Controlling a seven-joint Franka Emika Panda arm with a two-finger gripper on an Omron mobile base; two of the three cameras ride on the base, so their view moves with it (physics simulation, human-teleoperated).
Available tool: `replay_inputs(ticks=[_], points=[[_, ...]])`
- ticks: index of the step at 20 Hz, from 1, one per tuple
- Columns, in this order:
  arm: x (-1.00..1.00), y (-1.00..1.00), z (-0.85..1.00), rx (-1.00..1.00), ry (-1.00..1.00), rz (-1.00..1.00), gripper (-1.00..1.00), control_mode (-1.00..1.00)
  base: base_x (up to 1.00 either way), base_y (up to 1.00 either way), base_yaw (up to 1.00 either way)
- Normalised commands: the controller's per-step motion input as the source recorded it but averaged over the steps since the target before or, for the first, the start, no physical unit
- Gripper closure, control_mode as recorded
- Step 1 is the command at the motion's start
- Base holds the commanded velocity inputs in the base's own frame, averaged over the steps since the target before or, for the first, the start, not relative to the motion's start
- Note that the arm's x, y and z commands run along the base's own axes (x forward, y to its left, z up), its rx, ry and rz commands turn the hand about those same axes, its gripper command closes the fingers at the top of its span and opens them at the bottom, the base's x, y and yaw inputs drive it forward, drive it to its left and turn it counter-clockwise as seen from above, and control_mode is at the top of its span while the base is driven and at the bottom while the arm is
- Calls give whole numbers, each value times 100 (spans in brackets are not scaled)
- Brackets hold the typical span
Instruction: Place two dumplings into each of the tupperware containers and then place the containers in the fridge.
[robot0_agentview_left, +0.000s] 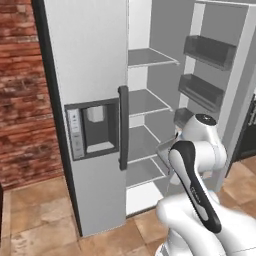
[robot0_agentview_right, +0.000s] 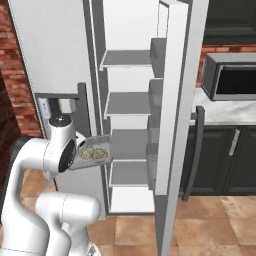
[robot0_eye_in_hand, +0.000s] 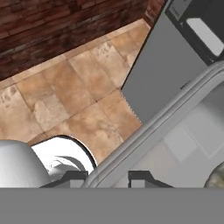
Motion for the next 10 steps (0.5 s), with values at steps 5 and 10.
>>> replay_inputs(ticks=[5, 10], points=[[0, 0, 0, 0, 0, 0, 100, 100, 68, -23, 0], [0, 0, 0, 0, 0, 0, 100, 100, 65, -13, 0]])
